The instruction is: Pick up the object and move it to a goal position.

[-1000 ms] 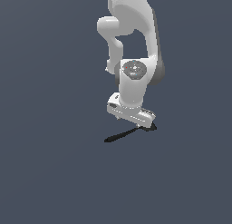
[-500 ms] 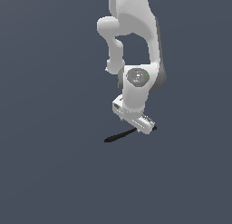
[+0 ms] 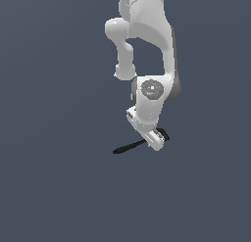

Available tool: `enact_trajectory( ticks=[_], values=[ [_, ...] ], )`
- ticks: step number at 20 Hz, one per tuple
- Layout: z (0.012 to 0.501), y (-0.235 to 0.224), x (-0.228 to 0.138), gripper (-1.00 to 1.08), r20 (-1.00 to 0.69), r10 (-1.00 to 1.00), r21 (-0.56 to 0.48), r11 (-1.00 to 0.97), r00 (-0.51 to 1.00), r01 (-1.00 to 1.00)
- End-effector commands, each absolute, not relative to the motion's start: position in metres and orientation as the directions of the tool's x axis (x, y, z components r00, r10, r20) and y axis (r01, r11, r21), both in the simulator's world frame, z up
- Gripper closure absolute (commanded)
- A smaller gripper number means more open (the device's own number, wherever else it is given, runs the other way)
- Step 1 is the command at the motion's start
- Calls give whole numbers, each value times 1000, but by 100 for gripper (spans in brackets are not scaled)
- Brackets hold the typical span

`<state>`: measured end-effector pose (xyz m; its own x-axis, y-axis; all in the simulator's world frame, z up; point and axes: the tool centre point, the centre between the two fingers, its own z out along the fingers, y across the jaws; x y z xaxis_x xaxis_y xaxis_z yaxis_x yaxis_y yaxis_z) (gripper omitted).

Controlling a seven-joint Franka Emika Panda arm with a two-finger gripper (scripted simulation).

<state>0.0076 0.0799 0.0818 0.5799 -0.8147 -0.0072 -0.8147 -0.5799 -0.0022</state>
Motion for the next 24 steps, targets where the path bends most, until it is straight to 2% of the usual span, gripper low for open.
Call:
enact_trajectory(
  ticks=[1,9,17,24],
  values=[
    [77,82,7,-92,-5,-843,-1,-538,538,-843],
    [69,85,7,-92,-1,-890,0,-457,457,-890],
    [66,86,7,-92,0,-895,0,-446,446,-895],
    [38,86,6,-92,0,-896,0,-443,443,-896]
  ],
)
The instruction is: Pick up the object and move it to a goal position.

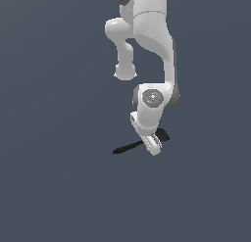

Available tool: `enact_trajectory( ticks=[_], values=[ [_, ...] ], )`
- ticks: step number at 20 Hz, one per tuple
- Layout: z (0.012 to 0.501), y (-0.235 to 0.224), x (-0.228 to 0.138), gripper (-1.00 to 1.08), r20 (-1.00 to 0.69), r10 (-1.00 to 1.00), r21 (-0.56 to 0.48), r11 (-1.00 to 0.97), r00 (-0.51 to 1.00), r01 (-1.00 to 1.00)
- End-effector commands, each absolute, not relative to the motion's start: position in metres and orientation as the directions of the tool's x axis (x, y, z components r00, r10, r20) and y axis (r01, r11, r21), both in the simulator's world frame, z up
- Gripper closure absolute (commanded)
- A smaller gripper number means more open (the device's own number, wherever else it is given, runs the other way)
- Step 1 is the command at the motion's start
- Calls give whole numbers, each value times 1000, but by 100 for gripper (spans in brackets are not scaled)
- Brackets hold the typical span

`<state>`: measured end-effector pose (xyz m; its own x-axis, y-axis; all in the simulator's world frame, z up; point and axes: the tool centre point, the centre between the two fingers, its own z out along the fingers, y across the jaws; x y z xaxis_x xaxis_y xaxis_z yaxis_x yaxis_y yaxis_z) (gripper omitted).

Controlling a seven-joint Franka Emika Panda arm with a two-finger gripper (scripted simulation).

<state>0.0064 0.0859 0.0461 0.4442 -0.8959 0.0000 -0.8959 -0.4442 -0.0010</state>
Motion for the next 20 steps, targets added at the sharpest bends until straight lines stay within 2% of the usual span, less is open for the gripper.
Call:
enact_trajectory(
  ticks=[1,8,9,20],
  values=[
    [32,86,6,-92,0,-897,0,-443,443,-897],
    [17,86,7,-92,0,-897,0,-442,442,-897],
    [17,86,7,108,0,-897,0,-442,442,-897],
    [17,86,6,108,0,-897,1,-441,441,-897]
  ],
)
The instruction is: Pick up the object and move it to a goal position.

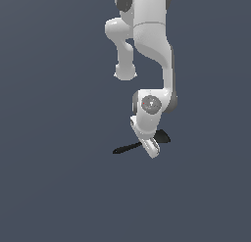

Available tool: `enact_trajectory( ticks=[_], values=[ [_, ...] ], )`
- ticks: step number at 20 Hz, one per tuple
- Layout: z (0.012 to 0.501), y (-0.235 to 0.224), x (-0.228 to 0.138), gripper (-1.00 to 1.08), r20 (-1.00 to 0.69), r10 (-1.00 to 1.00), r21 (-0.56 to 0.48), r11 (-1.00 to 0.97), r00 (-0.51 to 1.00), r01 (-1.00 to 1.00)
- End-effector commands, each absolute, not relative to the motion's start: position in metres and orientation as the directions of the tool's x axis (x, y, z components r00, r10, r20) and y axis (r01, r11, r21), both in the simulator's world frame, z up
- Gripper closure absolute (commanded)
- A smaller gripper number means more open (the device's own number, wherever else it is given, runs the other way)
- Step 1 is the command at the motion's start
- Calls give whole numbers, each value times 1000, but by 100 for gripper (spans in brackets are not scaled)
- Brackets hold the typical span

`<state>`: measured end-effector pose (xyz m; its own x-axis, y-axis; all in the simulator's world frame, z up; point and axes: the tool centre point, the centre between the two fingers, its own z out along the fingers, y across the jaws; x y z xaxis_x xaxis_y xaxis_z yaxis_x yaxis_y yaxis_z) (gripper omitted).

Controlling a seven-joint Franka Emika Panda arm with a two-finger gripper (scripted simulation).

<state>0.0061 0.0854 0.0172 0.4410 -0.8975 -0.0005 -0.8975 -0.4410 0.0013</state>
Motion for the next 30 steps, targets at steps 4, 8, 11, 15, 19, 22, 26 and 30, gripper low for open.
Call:
enact_trajectory(
  ticks=[4,8,11,15,19,22,26,30],
  values=[
    [20,91,10,108,0,-897,1,-441,441,-897],
    [26,104,18,108,0,-897,1,-441,441,-897],
    [33,118,27,108,0,-897,1,-442,442,-897],
    [43,140,41,108,0,-897,1,-442,442,-897],
    [51,157,53,108,0,-897,1,-442,442,-897],
    [55,166,59,108,1,-897,0,-442,442,-897],
    [58,172,64,108,1,-897,0,-442,442,-897],
    [59,174,65,108,0,-897,0,-442,442,-897]
  ],
)
